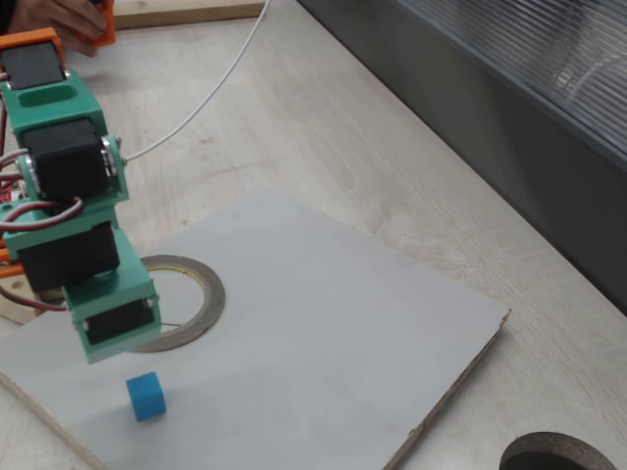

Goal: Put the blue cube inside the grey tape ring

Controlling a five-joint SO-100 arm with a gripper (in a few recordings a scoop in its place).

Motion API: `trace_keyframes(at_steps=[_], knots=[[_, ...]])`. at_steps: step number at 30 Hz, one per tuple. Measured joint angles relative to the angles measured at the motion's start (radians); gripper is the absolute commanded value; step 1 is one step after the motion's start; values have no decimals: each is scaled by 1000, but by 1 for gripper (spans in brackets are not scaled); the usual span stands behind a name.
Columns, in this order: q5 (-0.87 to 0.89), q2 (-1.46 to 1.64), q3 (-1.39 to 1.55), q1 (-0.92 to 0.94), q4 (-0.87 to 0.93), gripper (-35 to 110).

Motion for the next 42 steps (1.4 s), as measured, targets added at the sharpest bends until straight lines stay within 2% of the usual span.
trace_keyframes(at_steps=[7, 10, 21, 27, 42], knots=[[0, 0, 0, 0, 0, 4], [0, 0, -3, 0, 0, 8], [0, -3, -14, 0, 0, 65], [0, -3, -14, 0, 0, 85], [0, -5, -14, 2, 0, 88]])
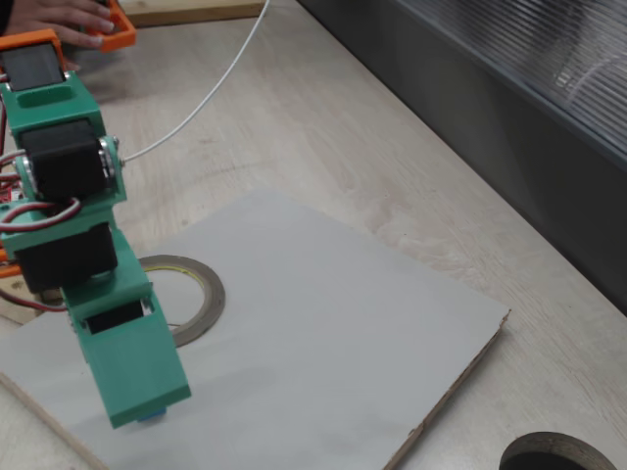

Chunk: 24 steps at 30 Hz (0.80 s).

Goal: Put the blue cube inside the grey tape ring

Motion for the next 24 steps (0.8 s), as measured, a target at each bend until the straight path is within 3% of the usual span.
trace_keyframes(at_steps=[9, 24], knots=[[0, -173, 0, -9, 0, 88], [0, -181, 0, -11, -14, 88]])
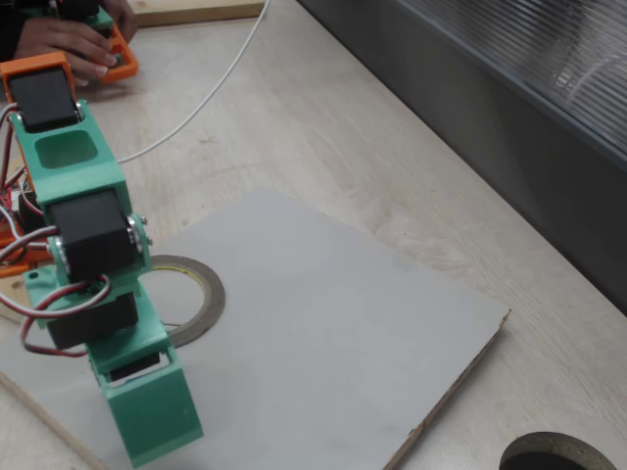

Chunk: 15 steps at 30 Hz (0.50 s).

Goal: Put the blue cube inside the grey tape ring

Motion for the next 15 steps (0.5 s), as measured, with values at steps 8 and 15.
trace_keyframes(at_steps=[8, 15], knots=[[0, 0, 0, 3, -2, 80], [0, 0, 0, 3, -2, 53]])
